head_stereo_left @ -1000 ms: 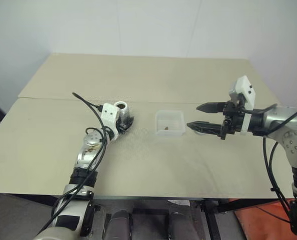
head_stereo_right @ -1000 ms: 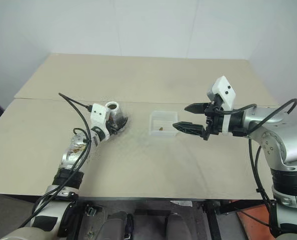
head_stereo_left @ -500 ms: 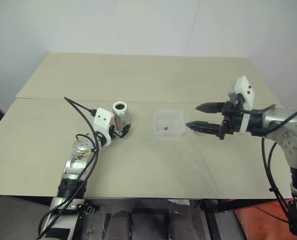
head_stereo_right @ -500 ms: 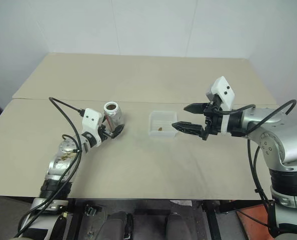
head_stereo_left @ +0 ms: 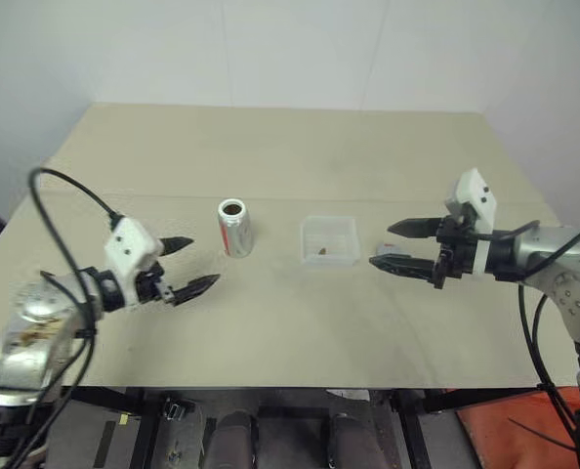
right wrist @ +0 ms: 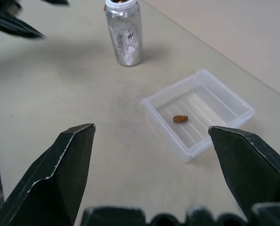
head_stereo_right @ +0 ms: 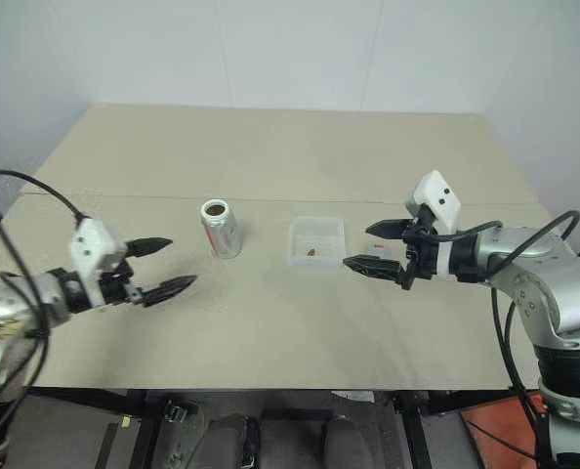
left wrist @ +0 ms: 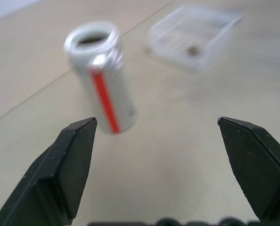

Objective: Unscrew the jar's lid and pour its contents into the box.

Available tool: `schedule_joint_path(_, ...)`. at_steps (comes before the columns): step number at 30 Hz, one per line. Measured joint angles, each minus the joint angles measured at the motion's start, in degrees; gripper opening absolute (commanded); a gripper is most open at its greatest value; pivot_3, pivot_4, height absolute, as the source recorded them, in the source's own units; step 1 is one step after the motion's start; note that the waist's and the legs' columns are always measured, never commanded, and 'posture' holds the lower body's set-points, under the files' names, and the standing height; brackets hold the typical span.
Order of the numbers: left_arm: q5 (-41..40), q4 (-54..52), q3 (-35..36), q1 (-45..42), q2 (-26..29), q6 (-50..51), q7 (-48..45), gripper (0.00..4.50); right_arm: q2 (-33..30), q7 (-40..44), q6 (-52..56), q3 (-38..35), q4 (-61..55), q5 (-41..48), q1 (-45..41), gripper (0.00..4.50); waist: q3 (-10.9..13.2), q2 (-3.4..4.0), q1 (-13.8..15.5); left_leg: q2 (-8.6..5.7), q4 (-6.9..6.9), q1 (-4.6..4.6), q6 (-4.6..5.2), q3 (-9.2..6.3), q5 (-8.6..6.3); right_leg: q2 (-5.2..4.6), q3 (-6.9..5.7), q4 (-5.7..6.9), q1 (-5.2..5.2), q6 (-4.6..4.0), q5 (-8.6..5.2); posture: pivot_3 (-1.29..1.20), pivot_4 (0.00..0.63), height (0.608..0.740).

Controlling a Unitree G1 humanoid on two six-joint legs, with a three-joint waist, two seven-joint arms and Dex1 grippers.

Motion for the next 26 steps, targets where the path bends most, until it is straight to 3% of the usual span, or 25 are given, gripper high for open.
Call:
schedule_joint_path(8,-6.42,-0.22,3.46,0.70,3.35,-0.14,-6.41,4.44,-1.59,0.94,-0.81,-1.02,-0.76,0.02,1.25,4.50,0.00,0.00,0.06,-0.01,-0.23,0.03,0.00,0.08,0.00,0.02,0.02,-0.14,-0.02,0.00,-0.01,0.00,0.150,0.740)
schedule_joint_path(26,-7.55,-0.02,1.81,-2.43,3.67,-0.12,-6.55,4.44,-1.63,0.85,-1.04,-2.21,-2.38,0.01,2.35,4.50,0.00,-0.01,0.04,-0.01,-0.25,0.05,0.00,0.21,0.00,0.04,0.04,-0.13,-0.02,0.00,-0.01,0.00,0.150,0.740)
